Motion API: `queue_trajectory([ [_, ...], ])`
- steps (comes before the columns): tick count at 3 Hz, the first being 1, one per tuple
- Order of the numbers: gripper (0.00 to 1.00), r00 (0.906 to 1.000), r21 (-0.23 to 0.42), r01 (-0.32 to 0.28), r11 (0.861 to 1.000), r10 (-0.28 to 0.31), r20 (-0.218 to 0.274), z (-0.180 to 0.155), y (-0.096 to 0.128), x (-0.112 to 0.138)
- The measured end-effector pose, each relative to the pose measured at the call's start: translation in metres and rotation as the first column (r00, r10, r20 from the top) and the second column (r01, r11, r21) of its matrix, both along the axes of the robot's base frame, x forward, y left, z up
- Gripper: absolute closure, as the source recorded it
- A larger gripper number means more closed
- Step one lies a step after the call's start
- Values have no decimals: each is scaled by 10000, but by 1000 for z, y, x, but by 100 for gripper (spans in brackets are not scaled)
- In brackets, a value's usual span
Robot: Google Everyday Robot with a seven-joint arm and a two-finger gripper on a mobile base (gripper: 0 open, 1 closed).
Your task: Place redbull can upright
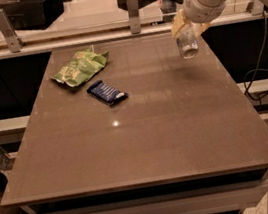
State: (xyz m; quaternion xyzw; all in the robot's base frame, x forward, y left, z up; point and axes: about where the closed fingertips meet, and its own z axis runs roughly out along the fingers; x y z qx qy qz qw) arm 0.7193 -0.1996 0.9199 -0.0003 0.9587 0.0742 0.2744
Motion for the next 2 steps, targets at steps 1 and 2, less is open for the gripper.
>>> queue_trajectory([
  [1, 100, 9977, 131, -149, 9998, 140, 663, 9, -9, 1],
  [2, 100, 9897, 350, -419, 9985, 367, 1384, 18, -18, 0],
])
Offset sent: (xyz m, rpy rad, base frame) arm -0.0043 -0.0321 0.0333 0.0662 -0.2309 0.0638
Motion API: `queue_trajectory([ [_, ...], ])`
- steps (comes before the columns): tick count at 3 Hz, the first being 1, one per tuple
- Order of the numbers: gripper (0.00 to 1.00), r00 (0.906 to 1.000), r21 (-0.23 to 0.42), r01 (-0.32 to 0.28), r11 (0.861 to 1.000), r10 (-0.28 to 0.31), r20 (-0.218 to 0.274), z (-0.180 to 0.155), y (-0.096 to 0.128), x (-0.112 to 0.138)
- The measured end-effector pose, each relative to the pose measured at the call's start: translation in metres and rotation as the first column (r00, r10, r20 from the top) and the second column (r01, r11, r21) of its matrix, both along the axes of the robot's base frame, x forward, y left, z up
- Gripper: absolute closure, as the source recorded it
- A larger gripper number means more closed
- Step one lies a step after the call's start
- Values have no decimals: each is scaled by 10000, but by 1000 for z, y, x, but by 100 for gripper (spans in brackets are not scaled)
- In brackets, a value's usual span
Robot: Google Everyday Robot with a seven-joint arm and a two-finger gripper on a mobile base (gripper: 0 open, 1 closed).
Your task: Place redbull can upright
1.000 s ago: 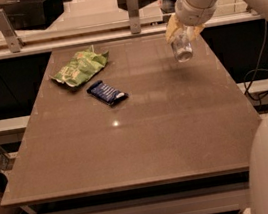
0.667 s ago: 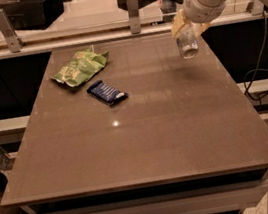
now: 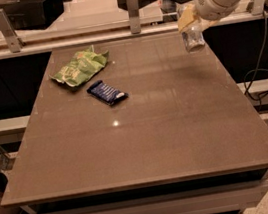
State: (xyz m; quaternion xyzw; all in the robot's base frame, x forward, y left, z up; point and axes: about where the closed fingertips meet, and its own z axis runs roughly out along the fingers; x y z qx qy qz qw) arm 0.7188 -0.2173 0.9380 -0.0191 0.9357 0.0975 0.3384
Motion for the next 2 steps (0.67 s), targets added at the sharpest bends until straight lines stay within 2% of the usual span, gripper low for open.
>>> queue_trajectory([
  [2, 100, 9936, 721, -483, 9962, 406, 1051, 11, -20, 6],
])
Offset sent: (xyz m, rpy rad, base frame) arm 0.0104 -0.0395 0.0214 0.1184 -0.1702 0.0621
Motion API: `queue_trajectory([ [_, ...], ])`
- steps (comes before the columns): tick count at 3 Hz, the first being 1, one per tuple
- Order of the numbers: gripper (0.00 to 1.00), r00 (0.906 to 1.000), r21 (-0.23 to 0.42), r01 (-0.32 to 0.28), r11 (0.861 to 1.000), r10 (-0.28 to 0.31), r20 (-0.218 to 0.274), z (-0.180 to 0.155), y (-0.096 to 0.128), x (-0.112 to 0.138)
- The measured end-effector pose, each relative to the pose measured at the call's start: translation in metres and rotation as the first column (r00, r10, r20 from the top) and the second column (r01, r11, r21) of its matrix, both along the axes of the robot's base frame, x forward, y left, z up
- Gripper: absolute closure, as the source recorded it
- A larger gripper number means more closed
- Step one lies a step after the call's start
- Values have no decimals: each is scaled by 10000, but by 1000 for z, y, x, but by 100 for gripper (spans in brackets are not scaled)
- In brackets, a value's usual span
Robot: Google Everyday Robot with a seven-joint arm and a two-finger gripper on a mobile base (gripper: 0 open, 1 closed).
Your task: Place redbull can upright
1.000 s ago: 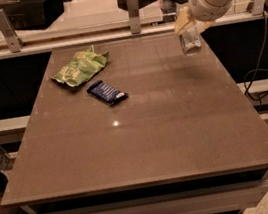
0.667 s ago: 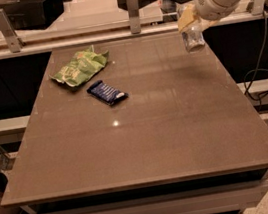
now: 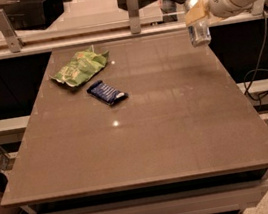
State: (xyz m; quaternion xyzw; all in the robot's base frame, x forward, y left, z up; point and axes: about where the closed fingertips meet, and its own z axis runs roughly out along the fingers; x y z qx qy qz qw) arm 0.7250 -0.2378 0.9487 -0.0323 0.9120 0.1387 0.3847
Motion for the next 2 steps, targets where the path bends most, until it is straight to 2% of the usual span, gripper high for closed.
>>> queue_trajectory([
  [1, 100, 9981, 168, -243, 9996, 233, 565, 4, -5, 4],
  [2, 100, 9888, 101, -572, 9983, 552, 1383, 12, -5, 1],
])
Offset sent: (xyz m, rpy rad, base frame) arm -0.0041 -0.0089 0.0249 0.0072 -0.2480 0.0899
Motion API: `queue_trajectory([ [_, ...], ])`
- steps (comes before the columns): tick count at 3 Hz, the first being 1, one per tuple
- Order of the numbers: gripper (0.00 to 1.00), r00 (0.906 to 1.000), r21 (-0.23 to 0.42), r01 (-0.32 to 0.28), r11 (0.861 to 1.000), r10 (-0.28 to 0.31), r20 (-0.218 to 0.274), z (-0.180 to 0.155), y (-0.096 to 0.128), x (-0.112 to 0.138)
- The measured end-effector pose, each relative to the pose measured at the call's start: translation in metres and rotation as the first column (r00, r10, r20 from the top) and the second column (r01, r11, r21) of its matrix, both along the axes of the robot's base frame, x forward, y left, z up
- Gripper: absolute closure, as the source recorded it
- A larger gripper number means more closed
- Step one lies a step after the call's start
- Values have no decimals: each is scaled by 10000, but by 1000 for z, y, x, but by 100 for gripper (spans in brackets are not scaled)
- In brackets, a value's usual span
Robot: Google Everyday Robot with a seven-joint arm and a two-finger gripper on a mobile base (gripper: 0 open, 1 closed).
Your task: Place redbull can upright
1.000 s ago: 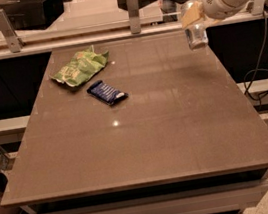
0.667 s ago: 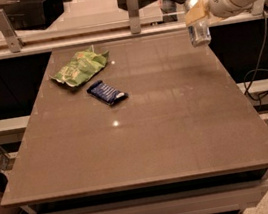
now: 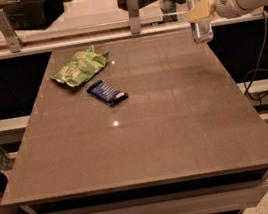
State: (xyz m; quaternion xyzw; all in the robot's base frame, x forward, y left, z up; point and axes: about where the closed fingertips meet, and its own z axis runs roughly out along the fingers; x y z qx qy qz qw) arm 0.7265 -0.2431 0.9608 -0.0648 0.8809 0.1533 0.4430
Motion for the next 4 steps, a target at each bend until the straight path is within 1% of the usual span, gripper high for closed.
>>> queue_trajectory([
  [1, 100, 9936, -207, -392, 9990, 412, 1048, 11, 5, -10],
  [2, 100, 9744, -469, -839, 9954, 918, 2053, 19, 15, -20],
  [3, 100, 9462, -688, -1329, 9887, 1473, 2882, 27, 27, -25],
  [4, 100, 9136, -870, -1846, 9790, 2036, 3519, 31, 40, -24],
])
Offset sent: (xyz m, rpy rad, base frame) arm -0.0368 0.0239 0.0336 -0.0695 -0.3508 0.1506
